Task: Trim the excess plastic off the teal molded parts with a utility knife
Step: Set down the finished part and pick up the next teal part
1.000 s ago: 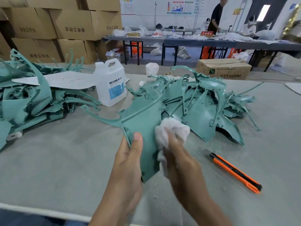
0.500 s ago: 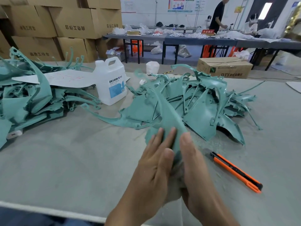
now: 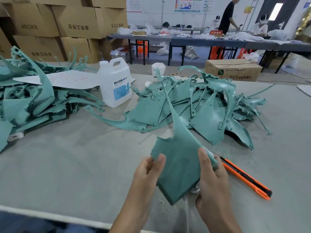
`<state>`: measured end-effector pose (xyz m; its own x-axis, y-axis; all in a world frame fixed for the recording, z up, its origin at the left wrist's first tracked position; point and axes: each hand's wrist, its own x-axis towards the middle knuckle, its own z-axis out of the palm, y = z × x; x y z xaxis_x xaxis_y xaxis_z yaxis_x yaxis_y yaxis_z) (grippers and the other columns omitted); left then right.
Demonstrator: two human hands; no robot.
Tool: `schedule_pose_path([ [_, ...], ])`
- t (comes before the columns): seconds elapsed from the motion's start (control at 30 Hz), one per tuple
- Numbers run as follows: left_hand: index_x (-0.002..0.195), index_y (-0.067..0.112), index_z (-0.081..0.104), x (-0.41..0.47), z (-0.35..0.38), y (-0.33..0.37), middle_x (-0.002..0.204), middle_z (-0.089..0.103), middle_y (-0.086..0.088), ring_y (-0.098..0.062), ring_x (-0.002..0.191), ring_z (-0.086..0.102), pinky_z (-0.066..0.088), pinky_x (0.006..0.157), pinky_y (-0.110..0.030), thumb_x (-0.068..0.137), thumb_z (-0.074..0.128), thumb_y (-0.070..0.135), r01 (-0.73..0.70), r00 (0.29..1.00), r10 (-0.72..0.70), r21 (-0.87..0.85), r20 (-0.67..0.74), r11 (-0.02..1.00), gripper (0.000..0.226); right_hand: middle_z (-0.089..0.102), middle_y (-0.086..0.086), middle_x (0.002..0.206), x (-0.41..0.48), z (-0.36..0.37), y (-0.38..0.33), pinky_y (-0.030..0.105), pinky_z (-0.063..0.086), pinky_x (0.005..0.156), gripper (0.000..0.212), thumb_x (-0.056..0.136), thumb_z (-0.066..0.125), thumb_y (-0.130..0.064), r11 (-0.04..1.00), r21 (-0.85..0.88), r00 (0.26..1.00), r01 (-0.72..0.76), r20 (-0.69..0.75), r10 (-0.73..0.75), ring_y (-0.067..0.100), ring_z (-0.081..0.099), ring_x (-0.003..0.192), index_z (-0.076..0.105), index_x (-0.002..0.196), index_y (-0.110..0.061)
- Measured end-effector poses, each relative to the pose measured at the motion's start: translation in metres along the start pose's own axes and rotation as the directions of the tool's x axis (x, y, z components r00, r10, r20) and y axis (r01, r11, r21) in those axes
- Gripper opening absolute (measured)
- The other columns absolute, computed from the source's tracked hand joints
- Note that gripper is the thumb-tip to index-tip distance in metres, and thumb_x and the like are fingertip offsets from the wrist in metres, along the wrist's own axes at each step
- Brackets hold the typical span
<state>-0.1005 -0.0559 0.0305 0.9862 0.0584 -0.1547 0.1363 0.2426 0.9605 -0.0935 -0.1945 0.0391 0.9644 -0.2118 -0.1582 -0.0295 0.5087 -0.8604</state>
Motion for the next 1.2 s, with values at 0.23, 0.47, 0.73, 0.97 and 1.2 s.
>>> schedule_pose_path([
  [0.23, 0.115, 0.026, 0.071, -0.004, -0.001, 0.01, 0.121, 0.071, -0.007, -0.027, 0.111, 0.068, 0.057, 0.084, -0.038, 0.091, 0.061, 0.022, -0.023, 0.997, 0.043, -0.299, 0.061, 0.954, 0.026, 0.066, 0.008, 0.09, 0.006, -0.018, -0.01, 0.029, 0.048, 0.045, 0.052, 0.075, 0.057, -0.081, 0.877, -0.433, 0.957, 0.208, -0.096, -0.274, 0.019, 0.06, 0.064, 0.055, 0.095, -0.032],
  [0.47, 0.13, 0.036, 0.062, -0.015, 0.013, 0.02, 0.134, 0.064, -0.009, -0.023, 0.119, 0.064, 0.052, 0.1, -0.042, 0.078, 0.048, -0.008, 0.153, 0.889, 0.051, -0.4, 0.455, 0.904, 0.07, 0.053, -0.019, 0.141, 0.008, 0.014, -0.023, 0.032, 0.038, 0.109, 0.032, 0.1, 0.037, -0.063, 0.341, -0.636, 0.718, 0.692, 0.559, -0.415, 0.008, 0.048, 0.134, 0.054, 0.115, -0.042],
  [0.73, 0.095, 0.013, 0.075, -0.009, 0.006, 0.031, 0.093, 0.067, -0.006, -0.02, 0.086, 0.069, 0.056, 0.08, -0.034, 0.069, 0.073, 0.071, 0.169, 0.95, 0.011, -0.542, 0.313, 0.823, 0.063, 0.044, -0.022, 0.15, -0.035, 0.023, 0.011, 0.021, 0.046, 0.095, 0.031, 0.102, 0.039, -0.059, 0.464, -0.5, 0.642, 0.732, 0.733, -0.222, 0.001, 0.05, 0.133, 0.044, 0.132, -0.051],
  [0.97, 0.147, 0.025, 0.049, -0.018, 0.029, 0.019, 0.143, 0.058, 0.002, -0.012, 0.137, 0.048, 0.039, 0.112, -0.026, 0.098, 0.043, 0.058, 0.045, 0.961, 0.078, -0.428, 0.266, 0.903, 0.059, 0.067, -0.014, 0.116, -0.003, 0.029, 0.004, 0.016, 0.045, 0.072, 0.026, 0.099, 0.039, -0.058, 0.569, -0.654, 0.867, 0.499, 0.388, -0.314, 0.007, 0.064, 0.101, 0.044, 0.123, -0.049],
  [1.2, 0.14, 0.036, 0.054, -0.022, 0.018, 0.015, 0.141, 0.06, -0.001, -0.021, 0.131, 0.055, 0.047, 0.106, -0.038, 0.092, 0.062, 0.038, 0.028, 0.932, 0.118, -0.392, 0.344, 0.92, 0.049, 0.067, -0.012, 0.104, 0.019, 0.018, -0.001, 0.021, 0.046, 0.07, 0.03, 0.1, 0.038, -0.058, 0.472, -0.719, 0.858, 0.51, 0.387, -0.338, 0.01, 0.063, 0.088, 0.046, 0.122, -0.04],
])
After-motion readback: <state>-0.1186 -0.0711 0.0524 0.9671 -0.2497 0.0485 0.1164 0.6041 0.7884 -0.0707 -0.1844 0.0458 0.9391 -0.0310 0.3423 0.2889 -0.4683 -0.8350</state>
